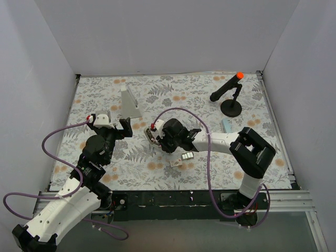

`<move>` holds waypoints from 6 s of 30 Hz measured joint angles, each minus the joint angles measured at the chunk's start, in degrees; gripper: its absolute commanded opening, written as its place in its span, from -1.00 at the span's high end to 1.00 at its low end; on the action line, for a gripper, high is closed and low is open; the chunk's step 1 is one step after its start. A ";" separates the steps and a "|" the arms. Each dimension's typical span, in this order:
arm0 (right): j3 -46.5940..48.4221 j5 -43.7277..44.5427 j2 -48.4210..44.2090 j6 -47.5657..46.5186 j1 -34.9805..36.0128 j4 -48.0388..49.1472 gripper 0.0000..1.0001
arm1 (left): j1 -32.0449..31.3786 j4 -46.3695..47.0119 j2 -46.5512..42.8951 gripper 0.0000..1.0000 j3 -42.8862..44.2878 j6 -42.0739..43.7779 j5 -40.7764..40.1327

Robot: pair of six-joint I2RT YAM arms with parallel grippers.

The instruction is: Load the staples into the stapler

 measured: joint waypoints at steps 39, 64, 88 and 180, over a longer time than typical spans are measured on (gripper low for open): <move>-1.22 22.45 -23.56 19.19 5.60 -8.37 -0.90 | 0.22 -0.04 -1.62 -0.96 0.00 -0.42 0.92; 0.20 16.22 -10.62 28.72 -2.56 -30.40 0.13 | 0.24 -0.33 -2.38 -0.96 0.00 -1.55 4.02; 0.96 16.11 -5.99 29.35 -2.56 -31.54 0.38 | 0.26 -0.48 -3.58 -0.96 0.00 -1.77 4.72; 6.45 25.27 -6.54 30.16 2.43 -37.07 0.81 | 0.26 -0.90 -2.99 -0.96 -0.11 -1.92 6.03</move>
